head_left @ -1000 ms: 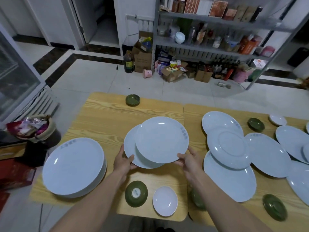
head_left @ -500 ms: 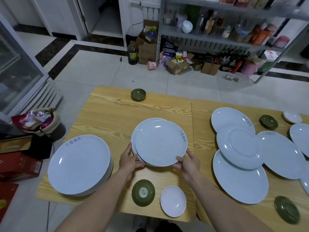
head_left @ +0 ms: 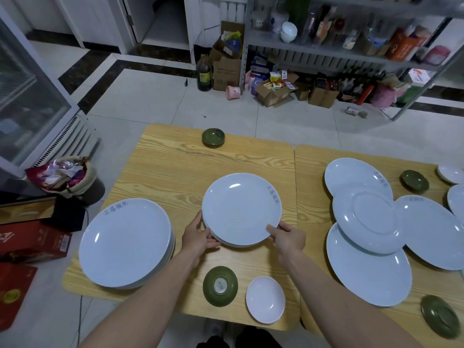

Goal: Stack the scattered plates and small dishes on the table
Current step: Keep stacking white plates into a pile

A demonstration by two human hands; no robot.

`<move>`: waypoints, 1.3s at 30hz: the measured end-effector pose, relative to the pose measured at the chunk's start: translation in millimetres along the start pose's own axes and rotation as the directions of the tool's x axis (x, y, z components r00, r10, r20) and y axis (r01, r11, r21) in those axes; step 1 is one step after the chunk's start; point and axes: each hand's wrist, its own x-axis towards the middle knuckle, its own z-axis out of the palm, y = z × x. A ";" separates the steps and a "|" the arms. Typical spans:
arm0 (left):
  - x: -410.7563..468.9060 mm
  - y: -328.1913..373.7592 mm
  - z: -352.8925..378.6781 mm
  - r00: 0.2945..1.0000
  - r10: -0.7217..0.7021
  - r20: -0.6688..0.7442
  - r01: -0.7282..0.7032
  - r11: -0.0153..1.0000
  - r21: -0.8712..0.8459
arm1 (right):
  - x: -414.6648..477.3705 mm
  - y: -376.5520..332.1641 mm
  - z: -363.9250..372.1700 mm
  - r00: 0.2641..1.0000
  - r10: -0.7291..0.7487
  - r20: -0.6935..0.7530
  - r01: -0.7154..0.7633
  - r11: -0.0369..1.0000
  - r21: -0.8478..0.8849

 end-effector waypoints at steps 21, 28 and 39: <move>-58.1 50.9 54.7 0.580 0.554 0.598 -0.619 -0.178 0.765 | -36.9 -27.1 -62.8 0.621 -0.541 0.566 0.622 -0.099 -0.777; -97.4 63.2 141.9 0.428 0.512 0.745 -0.707 -0.324 0.629 | -53.3 -42.3 -142.5 0.582 -0.671 0.460 0.451 -0.204 -0.869; -161.7 52.0 304.8 0.318 0.518 0.794 -0.714 -0.420 0.560 | -27.9 -72.4 -309.7 0.613 -0.724 0.315 0.364 -0.095 -0.927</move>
